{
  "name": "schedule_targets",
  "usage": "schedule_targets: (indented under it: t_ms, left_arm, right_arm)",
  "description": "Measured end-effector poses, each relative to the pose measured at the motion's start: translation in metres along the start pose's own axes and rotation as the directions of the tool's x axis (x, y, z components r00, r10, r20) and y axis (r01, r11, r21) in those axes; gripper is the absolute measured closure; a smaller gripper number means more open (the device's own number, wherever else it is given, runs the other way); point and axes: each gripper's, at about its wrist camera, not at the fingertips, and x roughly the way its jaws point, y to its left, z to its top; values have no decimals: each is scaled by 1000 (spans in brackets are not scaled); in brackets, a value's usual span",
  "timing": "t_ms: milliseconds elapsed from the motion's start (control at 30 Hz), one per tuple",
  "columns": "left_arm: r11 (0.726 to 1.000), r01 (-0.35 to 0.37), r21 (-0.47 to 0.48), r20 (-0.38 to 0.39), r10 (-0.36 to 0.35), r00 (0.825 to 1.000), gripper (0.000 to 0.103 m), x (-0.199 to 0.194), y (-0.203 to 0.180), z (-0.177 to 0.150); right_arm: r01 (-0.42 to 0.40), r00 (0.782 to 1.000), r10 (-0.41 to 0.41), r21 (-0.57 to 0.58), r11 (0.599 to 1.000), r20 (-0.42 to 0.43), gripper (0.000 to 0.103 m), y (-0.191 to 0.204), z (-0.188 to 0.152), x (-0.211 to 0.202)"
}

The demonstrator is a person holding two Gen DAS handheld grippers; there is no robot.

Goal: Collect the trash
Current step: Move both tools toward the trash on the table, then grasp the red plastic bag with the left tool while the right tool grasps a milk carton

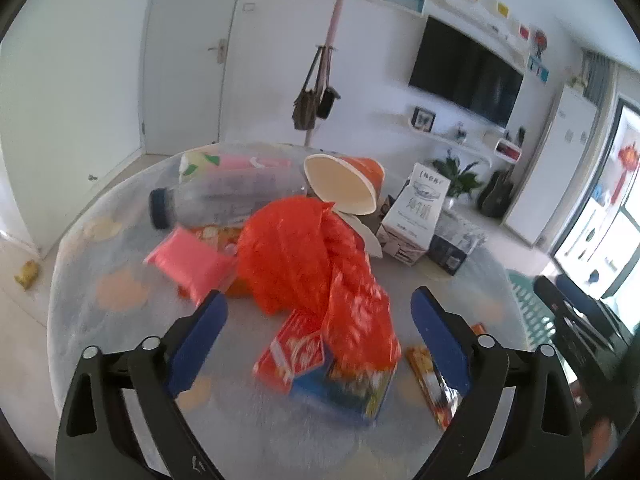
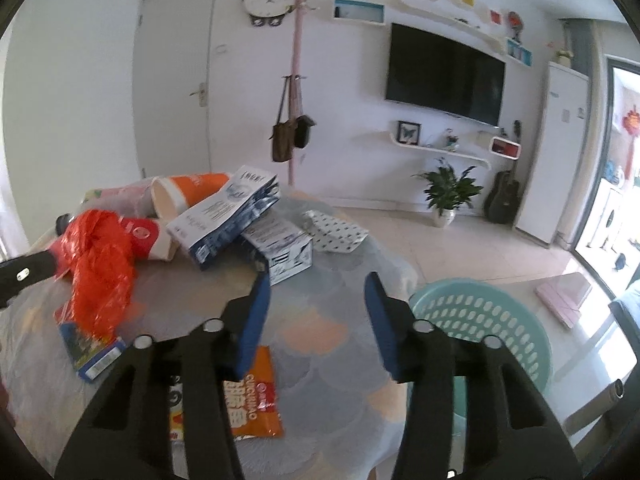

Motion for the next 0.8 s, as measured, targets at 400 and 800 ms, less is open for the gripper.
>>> schedule_targets:
  t_ms: [400, 800]
  left_arm:
    - [990, -105, 98, -116, 116, 986, 16, 67, -13, 12]
    - [993, -59, 103, -129, 72, 989, 65, 74, -14, 6]
  right_arm:
    - [-102, 991, 99, -20, 995, -90, 59, -9, -23, 13]
    - [-303, 940, 305, 37, 952, -150, 46, 0, 53, 79]
